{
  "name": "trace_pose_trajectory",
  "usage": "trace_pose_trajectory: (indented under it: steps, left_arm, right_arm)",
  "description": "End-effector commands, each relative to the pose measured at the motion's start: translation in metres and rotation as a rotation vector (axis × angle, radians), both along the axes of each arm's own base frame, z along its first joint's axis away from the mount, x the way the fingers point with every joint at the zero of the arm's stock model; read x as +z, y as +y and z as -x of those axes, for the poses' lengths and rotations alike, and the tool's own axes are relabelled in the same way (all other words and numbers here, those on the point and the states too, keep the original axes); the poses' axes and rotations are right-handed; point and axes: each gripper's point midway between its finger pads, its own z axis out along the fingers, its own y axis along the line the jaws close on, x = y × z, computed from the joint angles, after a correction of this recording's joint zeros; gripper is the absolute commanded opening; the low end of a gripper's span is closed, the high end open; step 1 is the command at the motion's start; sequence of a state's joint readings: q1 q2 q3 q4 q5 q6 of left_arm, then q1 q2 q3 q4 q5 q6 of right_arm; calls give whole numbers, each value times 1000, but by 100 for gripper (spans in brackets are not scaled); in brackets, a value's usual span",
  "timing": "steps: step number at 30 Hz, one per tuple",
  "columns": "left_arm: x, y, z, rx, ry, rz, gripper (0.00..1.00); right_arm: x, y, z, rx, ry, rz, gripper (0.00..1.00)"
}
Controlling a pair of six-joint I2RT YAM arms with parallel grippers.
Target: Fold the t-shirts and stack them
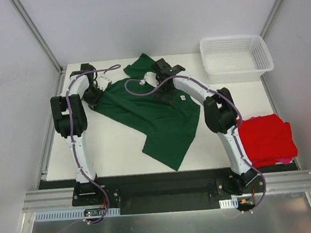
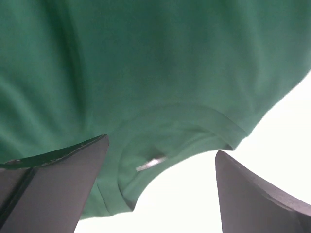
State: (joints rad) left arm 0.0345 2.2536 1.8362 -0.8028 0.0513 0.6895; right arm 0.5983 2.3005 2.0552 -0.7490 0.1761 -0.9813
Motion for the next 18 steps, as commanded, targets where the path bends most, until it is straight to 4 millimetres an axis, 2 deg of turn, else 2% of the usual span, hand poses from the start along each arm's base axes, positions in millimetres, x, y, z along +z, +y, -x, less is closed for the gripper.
trace_pose_trajectory:
  steps: [1,6,12,18]
  left_arm:
    - [32,-5,33,18,21,37,0]
    - [47,-5,46,19,9,37,0]
    - [63,-5,54,11,-6,30,0]
    - [76,-8,62,10,-13,38,0]
  right_arm:
    - [-14,22,6,68,26,-11,96]
    - [-43,29,8,103,58,1,96]
    - [-50,23,-4,88,29,63,96]
    - [-62,9,-2,124,31,185,96]
